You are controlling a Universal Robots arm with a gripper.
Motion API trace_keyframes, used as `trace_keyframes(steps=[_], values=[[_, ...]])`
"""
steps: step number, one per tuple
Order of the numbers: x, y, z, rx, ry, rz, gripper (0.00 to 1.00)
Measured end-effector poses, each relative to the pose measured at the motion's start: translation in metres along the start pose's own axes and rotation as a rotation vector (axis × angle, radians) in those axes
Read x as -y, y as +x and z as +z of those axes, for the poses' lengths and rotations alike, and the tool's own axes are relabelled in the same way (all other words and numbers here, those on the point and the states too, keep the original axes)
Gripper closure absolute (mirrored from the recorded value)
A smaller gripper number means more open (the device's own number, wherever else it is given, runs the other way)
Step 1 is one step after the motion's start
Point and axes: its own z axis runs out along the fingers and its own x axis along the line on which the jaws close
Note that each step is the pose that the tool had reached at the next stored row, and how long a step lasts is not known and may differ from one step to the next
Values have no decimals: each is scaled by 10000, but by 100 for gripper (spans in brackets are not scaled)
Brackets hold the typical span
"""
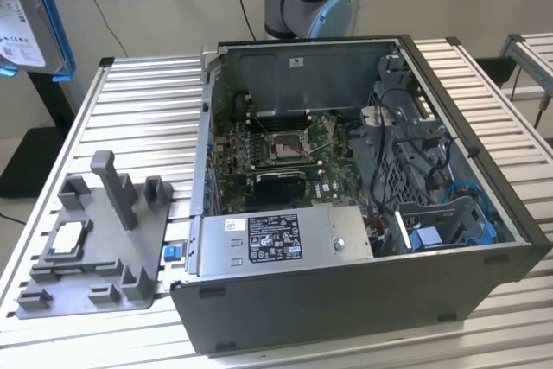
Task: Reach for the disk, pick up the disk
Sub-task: 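Pick up the disk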
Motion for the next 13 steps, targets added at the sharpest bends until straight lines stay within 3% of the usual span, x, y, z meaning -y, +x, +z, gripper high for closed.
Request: trace_keyframes(steps=[3, 7, 9, 12, 13], values=[[-8, 0, -8, 93, 124, -6, 100], [-35, 1, -18, 364, 316, -12, 100], [-41, 2, -19, 580, 416, -15, 100], [-44, 2, -19, 1079, 556, -8, 100], [-44, 1, -19, 1210, 582, -6, 100]])
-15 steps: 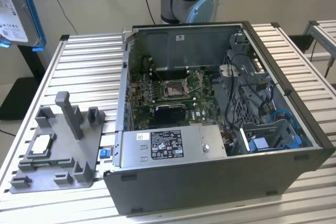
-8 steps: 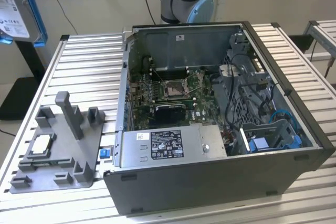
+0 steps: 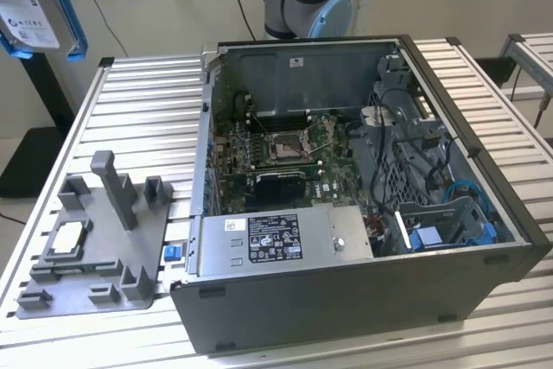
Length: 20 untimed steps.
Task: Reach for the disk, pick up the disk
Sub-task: 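Pick up the disk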
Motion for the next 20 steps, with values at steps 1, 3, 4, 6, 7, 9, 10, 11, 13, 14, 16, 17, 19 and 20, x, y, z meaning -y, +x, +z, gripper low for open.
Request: trace_keyframes(steps=[1, 3, 4, 6, 7, 9, 10, 11, 13, 14, 16, 17, 19, 20], values=[[-1, 0, 0, 32, 19, 0, 100], [1, -1, 0, 38, 35, -10, 100], [1, 0, 0, 37, 38, -12, 100], [1, 0, 1, -20, 40, -30, 100], [2, 0, 0, -122, 42, -48, 100], [2, 0, 0, -349, 57, -85, 100], [1, 0, 1, -489, 64, -104, 100], [2, 0, 1, -661, 72, -129, 100], [7, 0, 3, -919, 85, -164, 100], [15, 0, 4, -947, 87, -168, 100], [17, 0, 4, -956, 86, -168, 100], [17, 0, 5, -965, 89, -169, 100], [39, -2, 6, -980, 88, -176, 100], [66, -3, 11, -980, 88, -184, 100]])
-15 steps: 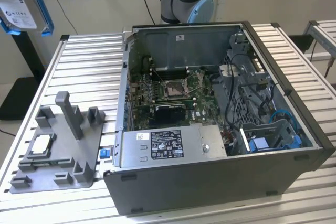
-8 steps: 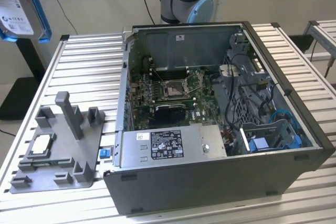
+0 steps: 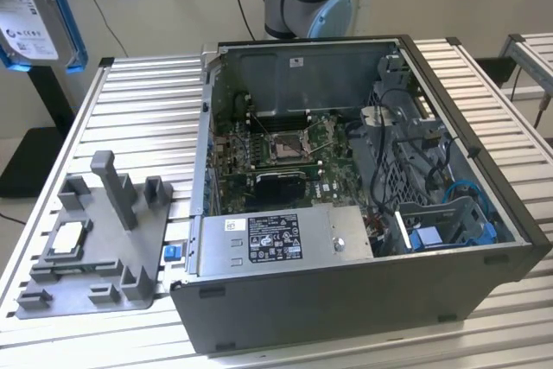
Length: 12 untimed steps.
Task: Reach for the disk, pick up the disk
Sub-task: 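Pick up the disk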
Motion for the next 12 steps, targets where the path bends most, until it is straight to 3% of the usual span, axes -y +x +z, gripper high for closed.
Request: trace_keyframes(steps=[3, 5, 10, 12], values=[[89, -3, 14, -1, 1, -29, 100], [126, -4, 28, -42, 45, -60, 100], [204, -6, 53, -247, 257, -159, 100], [235, -6, 67, -291, 355, -195, 100]])
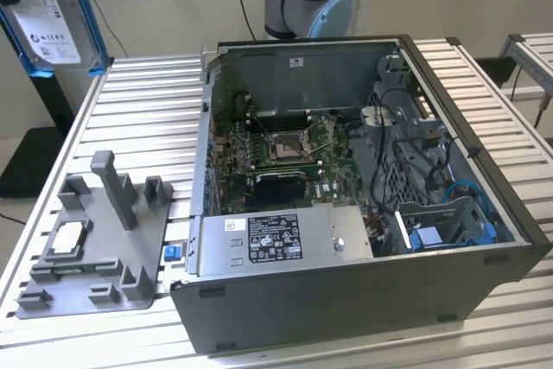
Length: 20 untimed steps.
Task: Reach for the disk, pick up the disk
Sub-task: 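Pick up the disk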
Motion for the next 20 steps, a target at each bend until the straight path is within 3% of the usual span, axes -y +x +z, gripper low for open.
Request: trace_keyframes(steps=[3, 8, 20], values=[[73, -2, 37, -19, 73, -20, 100], [235, -5, 92, -22, 92, -24, 100], [750, -21, 179, -22, 93, -27, 100]])
